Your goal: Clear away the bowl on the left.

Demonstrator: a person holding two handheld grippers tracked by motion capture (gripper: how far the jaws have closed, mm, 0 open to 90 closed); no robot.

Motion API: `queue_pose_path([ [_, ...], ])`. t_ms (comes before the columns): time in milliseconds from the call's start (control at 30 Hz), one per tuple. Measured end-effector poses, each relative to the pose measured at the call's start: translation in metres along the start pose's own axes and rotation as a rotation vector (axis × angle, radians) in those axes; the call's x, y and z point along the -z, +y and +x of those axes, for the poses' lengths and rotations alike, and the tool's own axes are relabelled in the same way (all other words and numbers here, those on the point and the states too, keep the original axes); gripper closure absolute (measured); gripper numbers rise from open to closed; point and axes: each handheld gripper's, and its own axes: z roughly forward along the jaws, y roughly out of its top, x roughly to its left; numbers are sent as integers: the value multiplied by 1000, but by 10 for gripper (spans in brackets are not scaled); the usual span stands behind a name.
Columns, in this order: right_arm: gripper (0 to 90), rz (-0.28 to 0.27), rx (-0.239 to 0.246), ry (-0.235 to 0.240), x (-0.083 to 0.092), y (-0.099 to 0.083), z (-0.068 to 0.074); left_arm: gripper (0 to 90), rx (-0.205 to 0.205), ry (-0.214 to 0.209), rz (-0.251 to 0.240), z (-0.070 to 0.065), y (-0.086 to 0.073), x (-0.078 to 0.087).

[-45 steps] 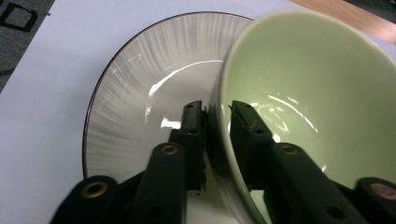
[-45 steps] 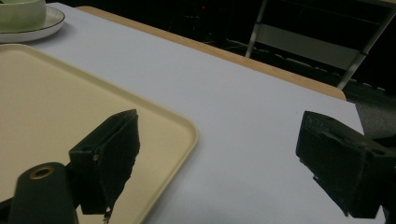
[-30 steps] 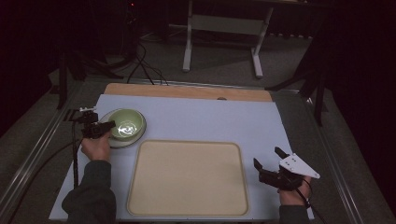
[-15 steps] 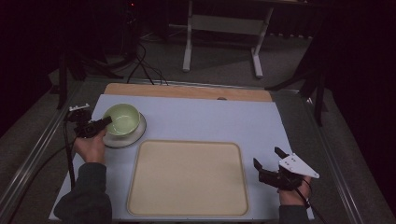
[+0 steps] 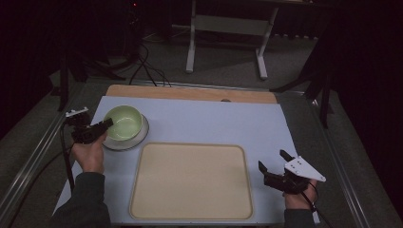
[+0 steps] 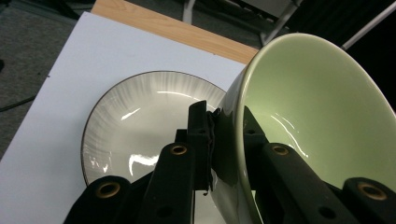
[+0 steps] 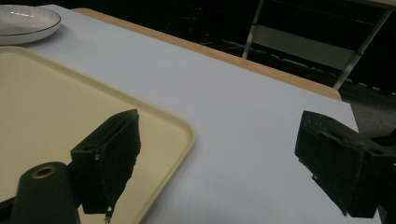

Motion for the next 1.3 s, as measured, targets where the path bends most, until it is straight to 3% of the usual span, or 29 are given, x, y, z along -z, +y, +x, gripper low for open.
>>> queue_pose_path([
  [200, 137, 2, 0, -2, 0, 0, -1, 815, -23, -19, -1, -4, -4, 5],
  [1100, 137, -3, -2, -2, 1, 0, -1, 815, -20, -72, -16, -12, -7, 18],
  [1300, 137, -7, -2, -1, 2, 0, -2, 814, -31, -90, -19, -20, -7, 24],
])
